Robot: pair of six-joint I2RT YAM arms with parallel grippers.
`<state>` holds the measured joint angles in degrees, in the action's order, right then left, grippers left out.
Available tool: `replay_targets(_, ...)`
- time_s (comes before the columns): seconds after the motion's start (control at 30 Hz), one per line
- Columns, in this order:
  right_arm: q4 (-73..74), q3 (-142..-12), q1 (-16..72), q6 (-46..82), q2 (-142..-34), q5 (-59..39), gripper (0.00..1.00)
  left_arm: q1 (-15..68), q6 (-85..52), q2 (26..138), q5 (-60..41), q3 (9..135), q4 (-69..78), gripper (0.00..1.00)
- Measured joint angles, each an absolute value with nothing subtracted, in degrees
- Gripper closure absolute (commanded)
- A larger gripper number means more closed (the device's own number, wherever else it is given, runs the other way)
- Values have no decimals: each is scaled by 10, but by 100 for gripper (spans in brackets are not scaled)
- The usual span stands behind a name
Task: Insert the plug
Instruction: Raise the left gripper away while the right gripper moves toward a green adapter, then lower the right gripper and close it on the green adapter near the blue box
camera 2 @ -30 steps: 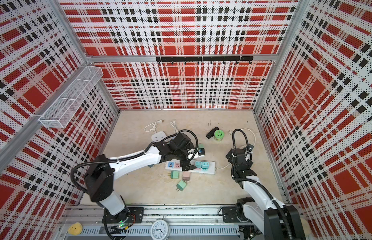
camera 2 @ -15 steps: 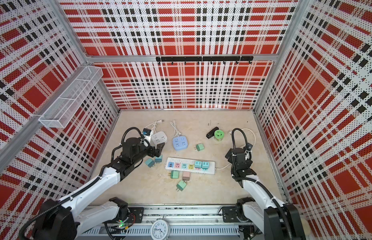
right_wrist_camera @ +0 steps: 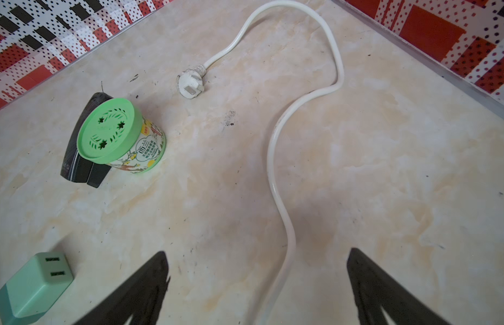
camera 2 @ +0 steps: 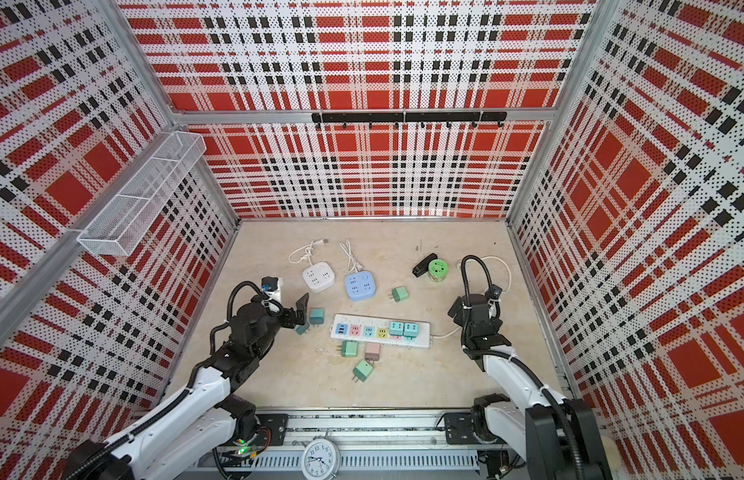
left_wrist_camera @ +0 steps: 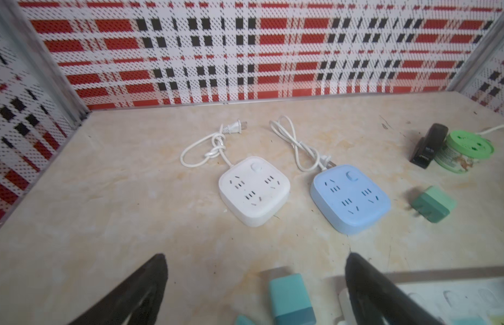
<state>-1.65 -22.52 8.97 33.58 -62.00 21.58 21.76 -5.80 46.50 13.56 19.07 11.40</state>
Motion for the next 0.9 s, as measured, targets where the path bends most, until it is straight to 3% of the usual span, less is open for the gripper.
replay_targets(0.3,-73,-276,90,338,-638,179,0,205,-112,502,286,202,98,1)
replay_targets(0.57,-152,-339,111,339,-622,99,0,196,-123,514,301,212,84,1)
replay_targets(0.9,-221,-439,212,324,-677,76,9,193,-129,550,300,236,78,1)
